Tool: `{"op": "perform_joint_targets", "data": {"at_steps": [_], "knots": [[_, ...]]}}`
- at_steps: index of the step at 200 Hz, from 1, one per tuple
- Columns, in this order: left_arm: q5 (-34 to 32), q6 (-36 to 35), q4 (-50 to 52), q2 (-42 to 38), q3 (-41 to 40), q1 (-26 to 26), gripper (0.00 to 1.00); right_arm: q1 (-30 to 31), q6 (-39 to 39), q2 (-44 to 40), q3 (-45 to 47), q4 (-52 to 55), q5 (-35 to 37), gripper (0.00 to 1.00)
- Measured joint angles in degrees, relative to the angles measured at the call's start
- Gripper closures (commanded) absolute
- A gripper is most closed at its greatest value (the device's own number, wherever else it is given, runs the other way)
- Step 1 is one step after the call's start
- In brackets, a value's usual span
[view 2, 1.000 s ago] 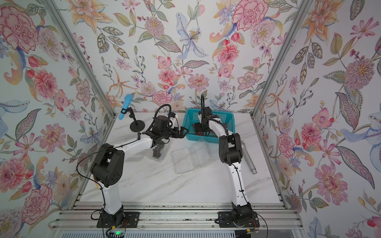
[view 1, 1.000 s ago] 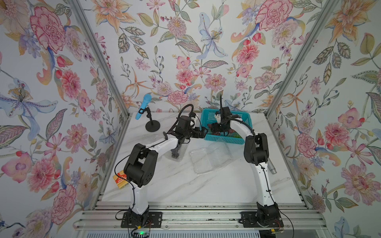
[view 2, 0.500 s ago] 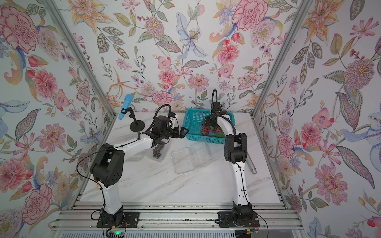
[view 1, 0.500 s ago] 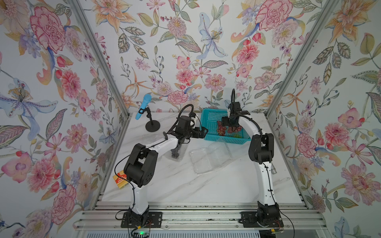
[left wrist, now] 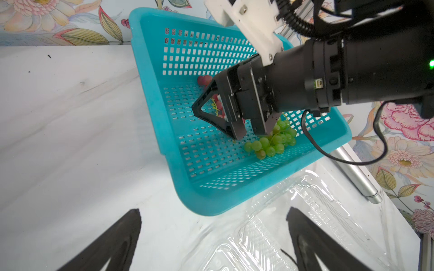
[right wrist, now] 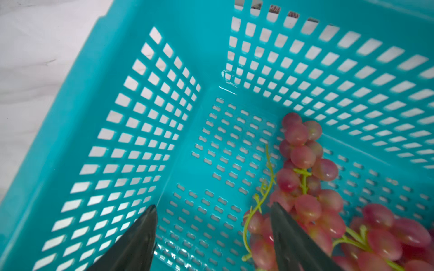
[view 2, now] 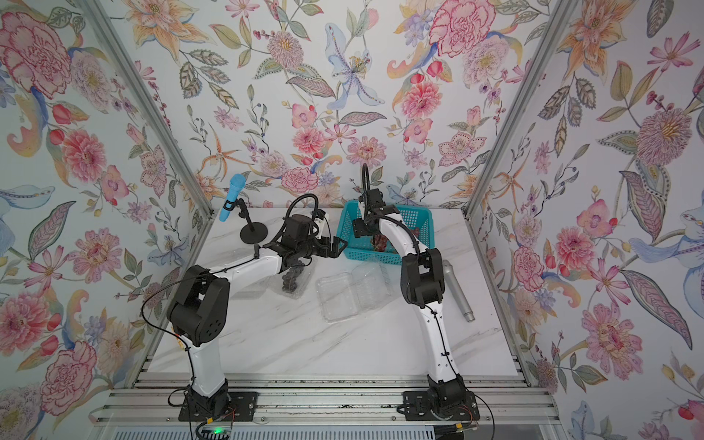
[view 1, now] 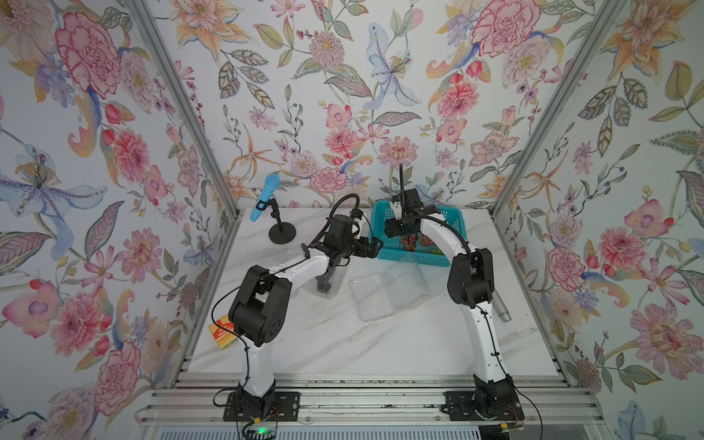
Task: Pack grapes into containers
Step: Pick up the grape from the basket.
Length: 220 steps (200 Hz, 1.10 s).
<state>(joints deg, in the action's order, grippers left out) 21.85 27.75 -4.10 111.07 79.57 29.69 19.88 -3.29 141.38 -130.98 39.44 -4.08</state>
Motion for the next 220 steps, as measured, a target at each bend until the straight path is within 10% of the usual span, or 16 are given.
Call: {"op": "perform_joint_targets", "data": {"at_steps": [220], "knots": [[-1.3, -1.0, -4.6, -1.7, -9.0, 0.0, 0.00, -1.2, -0.5, 4.8, -0.2, -0.2, 2.9, 0.58]]}}
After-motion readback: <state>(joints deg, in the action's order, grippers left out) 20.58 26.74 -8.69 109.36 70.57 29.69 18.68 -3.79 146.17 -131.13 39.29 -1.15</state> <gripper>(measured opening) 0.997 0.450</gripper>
